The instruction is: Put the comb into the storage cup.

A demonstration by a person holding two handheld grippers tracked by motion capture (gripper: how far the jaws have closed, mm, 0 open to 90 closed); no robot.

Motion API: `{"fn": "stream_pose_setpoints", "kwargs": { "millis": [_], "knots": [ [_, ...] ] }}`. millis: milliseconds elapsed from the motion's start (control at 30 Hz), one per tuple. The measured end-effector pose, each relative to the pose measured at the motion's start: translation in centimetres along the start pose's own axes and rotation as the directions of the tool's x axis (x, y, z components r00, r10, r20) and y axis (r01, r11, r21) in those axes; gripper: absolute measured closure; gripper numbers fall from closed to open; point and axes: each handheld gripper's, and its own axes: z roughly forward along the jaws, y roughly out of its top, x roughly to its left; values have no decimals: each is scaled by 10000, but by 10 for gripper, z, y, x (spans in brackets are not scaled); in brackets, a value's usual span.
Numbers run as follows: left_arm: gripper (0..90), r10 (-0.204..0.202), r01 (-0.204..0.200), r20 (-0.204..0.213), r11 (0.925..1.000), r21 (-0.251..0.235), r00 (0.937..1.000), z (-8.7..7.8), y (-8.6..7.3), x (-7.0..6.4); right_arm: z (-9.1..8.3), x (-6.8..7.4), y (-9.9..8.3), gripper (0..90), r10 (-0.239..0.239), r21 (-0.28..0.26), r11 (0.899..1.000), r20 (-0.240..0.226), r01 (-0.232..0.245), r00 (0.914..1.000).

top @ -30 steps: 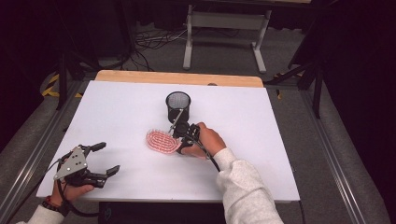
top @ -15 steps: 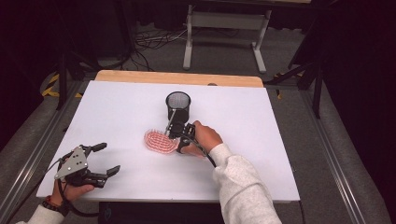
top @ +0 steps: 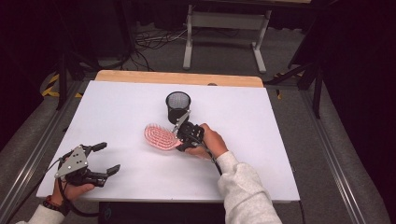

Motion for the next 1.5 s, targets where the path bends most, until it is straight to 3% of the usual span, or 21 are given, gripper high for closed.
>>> {"fn": "stream_pose_setpoints", "kwargs": {
  "millis": [100, 200, 233, 267, 333, 433, 467, 500, 600, 700, 733, 767, 800, 900, 967, 1000, 1200, 1300, 1400, 1433, 1500],
  "knots": [
    [103, -57, 57, 7, 10000, 18, 10000, 0, 0, 1, -11, 0, -8, 700, 389, -1272, 9912, 71, -376, 9992],
    [103, -78, 78, 14, 10000, 11, 10000, 1, 0, 1, -16, 0, -11, 700, 541, -1793, 9824, 82, -518, 9985],
    [103, -76, 76, 11, 10000, 4, 10000, 0, 0, 1, -18, 1, -13, 700, 558, -2026, 9778, 79, -530, 9984],
    [103, -86, 86, 12, 10000, -3, 10000, 0, 0, 1, -22, 4, -16, 700, 709, -2559, 9645, 105, -658, 9974],
    [103, -87, 87, -8, 10000, 2, 10000, 1, 0, 1, -24, 5, -17, 700, 693, -2771, 9588, 176, -618, 9974],
    [103, -57, 57, -23, 10000, -9, 10000, 1, 0, 0, -26, 8, -22, 700, 943, -3387, 9379, 408, -751, 9947],
    [103, -57, 57, -23, 10000, -9, 10000, 1, 0, 0, -26, 8, -22, 700, 943, -3387, 9379, 408, -751, 9947],
    [103, -2, 2, -20, 10000, 16, 10000, 2, 1, 0, -26, 9, -25, 700, 1084, -3695, 9254, 440, -846, 9931],
    [104, -54, 54, -3, 10000, -1, 10000, 2, 0, 0, -26, 10, -28, 700, 1089, -3923, 9161, 462, -823, 9930],
    [103, -61, 61, -8, 10000, 26, 10000, 3, 1, -1, -30, 11, -32, 700, 1298, -4629, 8818, 548, -900, 9900],
    [103, -61, 61, -8, 10000, 26, 10000, 3, 1, -1, -30, 11, -32, 700, 1298, -4629, 8818, 548, -900, 9900],
    [105, -16, 16, -41, 10000, 6, 10000, 3, 1, -1, -32, 12, -33, 700, 1393, -4943, 8645, 605, -916, 9884],
    [105, -68, 67, -39, 10000, -9, 10000, 4, 2, -1, -32, 12, -33, 700, 1393, -4943, 8645, 605, -916, 9884],
    [109, 36, -36, -79, 10000, 38, 10000, 8, 4, -4, -36, 15, -34, 700, 1419, -5371, 8389, 598, -880, 9881],
    [110, 83, -83, -56, 9999, 65, 9999, 9, 6, -4, -36, 15, -34, 700, 1421, -5444, 8342, 580, -880, 9882],
    [110, 111, -111, -78, 9999, 34, 9999, 10, 7, -4, -36, 17, -34, 699, 1440, -5625, 8223, 588, -864, 9878],
    [119, -329, 333, 70, 9983, -489, 9994, 15, 19, -1, -36, 21, -33, 700, 1439, -6011, 7950, 561, -817, 9880],
    [130, -805, 820, 197, 9920, -955, 9966, 27, 41, -1, -34, 24, -33, 700, 1451, -6136, 7863, 696, -724, 9870],
    [137, -706, 733, 251, 9893, -1265, 9972, 34, 55, -4, -33, 26, -32, 699, 1469, -6232, 7791, 749, -687, 9863],
    [137, -690, 715, 228, 9883, -1346, 9974, 40, 64, -6, -32, 28, -32, 700, 1502, -6332, 7710, 774, -678, 9856],
    [139, -739, 770, 248, 9836, -1634, 9970, 49, 78, -8, -31, 29, -32, 700, 1506, -6342, 7705, 839, -638, 9850]
  ]
}}
